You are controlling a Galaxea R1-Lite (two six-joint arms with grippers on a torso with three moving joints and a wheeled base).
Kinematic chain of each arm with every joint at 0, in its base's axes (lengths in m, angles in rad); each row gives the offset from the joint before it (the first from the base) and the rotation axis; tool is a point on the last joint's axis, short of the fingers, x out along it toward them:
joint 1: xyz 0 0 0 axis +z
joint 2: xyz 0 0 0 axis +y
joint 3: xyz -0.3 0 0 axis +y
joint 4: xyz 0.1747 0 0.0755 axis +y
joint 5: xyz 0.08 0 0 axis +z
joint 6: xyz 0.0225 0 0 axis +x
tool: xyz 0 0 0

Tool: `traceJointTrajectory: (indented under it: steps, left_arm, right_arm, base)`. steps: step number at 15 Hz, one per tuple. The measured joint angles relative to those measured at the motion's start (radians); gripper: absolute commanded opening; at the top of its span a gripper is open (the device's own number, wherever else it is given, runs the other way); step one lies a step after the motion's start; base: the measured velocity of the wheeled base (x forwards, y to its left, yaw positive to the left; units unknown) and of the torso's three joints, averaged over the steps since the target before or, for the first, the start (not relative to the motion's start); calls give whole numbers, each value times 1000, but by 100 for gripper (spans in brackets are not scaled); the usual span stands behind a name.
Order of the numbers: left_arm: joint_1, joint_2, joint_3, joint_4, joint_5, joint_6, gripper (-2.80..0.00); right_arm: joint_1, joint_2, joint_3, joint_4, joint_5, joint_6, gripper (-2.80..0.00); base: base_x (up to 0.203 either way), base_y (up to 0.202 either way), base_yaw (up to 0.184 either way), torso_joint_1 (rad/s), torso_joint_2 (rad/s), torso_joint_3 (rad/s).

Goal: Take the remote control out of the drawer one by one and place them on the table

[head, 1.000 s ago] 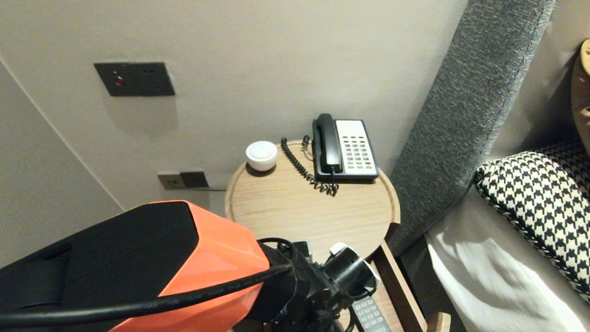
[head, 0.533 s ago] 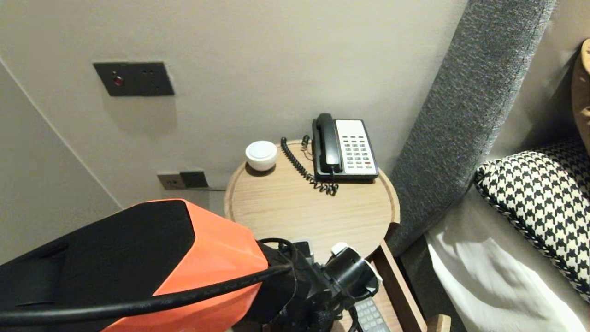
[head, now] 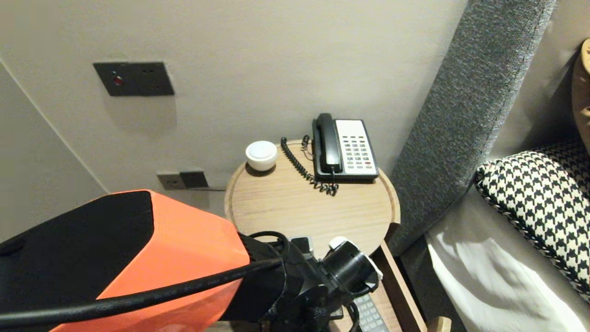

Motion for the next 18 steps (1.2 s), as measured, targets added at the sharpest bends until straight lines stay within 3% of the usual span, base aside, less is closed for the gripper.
traceJointTrajectory:
  steps: [3,5,18]
  left_arm:
    - [-1,-13,-7,65,-117,3,-280]
    - [-1,-16,-12,90,-160,5,-280]
    - [5,-6,-11,85,-166,15,-280]
  right_arm:
    - [0,0,0,0,0,0,-280]
    - [1,0,0,0,0,0,-280]
    - [0,0,0,0,0,0,-280]
  base:
    - [0,0,0,0,0,0]
    - [0,0,0,0,0,0]
    - [0,0,0,0,0,0]
